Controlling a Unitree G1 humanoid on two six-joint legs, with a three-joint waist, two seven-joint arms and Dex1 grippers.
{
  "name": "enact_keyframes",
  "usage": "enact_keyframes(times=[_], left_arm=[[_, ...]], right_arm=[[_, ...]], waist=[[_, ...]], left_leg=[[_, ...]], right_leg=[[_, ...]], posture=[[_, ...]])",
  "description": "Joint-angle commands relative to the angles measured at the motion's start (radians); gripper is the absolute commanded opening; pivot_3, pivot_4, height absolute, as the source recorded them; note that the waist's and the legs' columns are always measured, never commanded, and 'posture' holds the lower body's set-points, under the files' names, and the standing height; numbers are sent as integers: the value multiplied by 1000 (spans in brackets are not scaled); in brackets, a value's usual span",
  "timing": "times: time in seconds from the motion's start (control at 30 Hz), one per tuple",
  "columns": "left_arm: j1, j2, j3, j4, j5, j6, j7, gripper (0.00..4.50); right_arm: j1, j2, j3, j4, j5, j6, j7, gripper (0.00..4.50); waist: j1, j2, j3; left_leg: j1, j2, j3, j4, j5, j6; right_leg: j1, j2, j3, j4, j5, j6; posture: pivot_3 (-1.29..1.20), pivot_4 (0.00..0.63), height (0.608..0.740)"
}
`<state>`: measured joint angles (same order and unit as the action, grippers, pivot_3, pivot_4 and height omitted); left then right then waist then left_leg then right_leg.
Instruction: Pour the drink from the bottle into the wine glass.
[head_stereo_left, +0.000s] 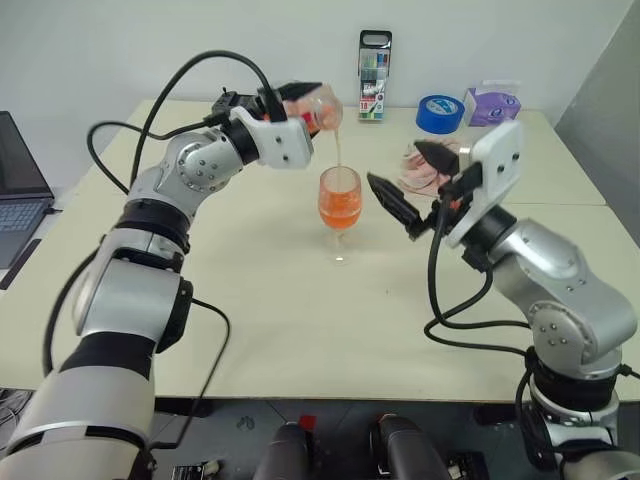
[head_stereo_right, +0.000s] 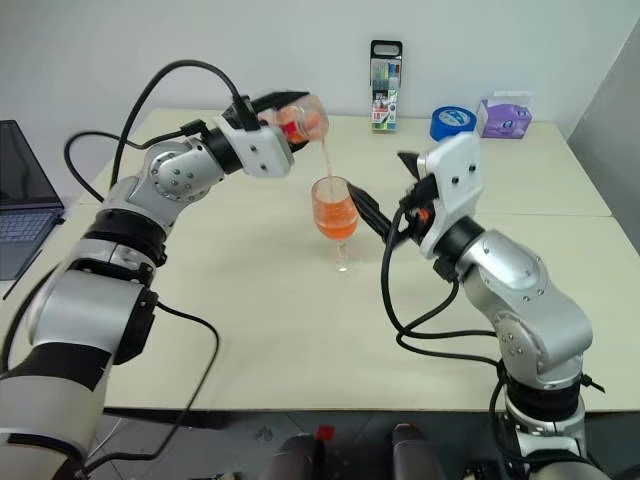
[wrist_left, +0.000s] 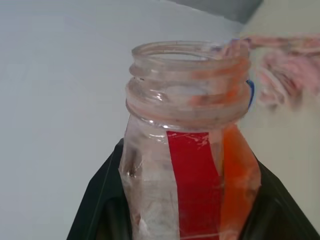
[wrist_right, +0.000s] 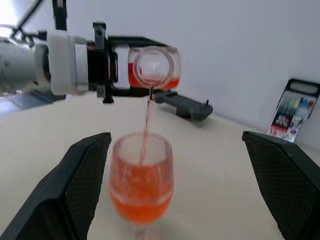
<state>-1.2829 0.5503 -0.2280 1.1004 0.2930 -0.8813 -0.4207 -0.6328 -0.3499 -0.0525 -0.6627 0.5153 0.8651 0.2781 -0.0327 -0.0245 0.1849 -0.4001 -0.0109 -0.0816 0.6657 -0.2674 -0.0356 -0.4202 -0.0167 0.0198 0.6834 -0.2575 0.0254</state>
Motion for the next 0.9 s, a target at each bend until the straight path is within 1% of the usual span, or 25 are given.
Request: enact_keyframes(times=[0.03, 0.1, 0.17, 0.23, 0.37, 0.47, 0.53, 0.67, 0.9], left_arm=[[54, -1, 157, -127, -262, 194, -167, 1820], [115, 3, 227, -212, -361, 339, -204, 1820], [212, 27, 311, -290, -453, 487, -208, 1820], [298, 41, 379, -362, -509, 625, -174, 1820], [410, 31, 460, -483, -558, 792, -80, 1820], [474, 18, 495, -499, -554, 842, -2, 1819], [488, 5, 507, -507, -564, 874, 11, 1819], [514, -11, 530, -474, -580, 910, 22, 1819], [546, -21, 511, -479, -566, 940, -1, 1819]], right_arm=[[-79, 3, -15, -13, 68, 37, 13, 4500], [-118, 0, 3, -5, 92, 61, 27, 4500], [-171, 9, 33, 20, 113, 93, 38, 4500], [-208, 20, 65, 49, 130, 119, 47, 4500], [-252, 65, 108, 100, 198, 179, 76, 4500], [-267, 63, 200, 135, 183, 183, 131, 4500], [-257, 58, 211, 151, 169, 169, 142, 4500], [-218, -19, 307, 167, 101, 141, 202, 4500], [-182, -29, 312, 167, 79, 133, 221, 4500]], waist=[[-3, 0, 0], [-11, 0, 0], [-20, 1, -1], [-29, 1, -1], [-30, 1, -1], [-21, 1, -1], [-14, 0, -2], [1, -1, -3], [0, -2, -3]], left_leg=[[0, 0, 0, 0, 0, 0], [0, 1, 0, 0, 0, 0], [0, 1, 0, 0, 0, 0], [1, 3, -1, 0, 0, 0], [1, 3, -3, 0, 0, 0], [1, 2, -5, 1, 0, 0], [1, 2, -5, 2, 0, 0], [0, 0, -4, 4, 0, 0], [0, 1, -4, 4, 0, 0]], right_leg=[[0, 0, 0, 0, 0, 0], [0, 0, 0, 0, 0, 0], [0, 0, 0, 1, 0, 0], [0, -2, 1, 2, 0, 0], [-1, -2, -1, 3, 0, -1], [-1, -2, -1, 4, 0, -1], [-1, -3, -1, 4, 0, 0], [0, -3, -2, 3, 0, 0], [0, -3, -1, 4, 0, -1]], posture=[[0, 150, 740], [0, 150, 740], [0, 150, 740], [0, 150, 740], [0, 150, 740], [0, 150, 740], [0, 150, 740], [0, 150, 740], [0, 150, 740]])
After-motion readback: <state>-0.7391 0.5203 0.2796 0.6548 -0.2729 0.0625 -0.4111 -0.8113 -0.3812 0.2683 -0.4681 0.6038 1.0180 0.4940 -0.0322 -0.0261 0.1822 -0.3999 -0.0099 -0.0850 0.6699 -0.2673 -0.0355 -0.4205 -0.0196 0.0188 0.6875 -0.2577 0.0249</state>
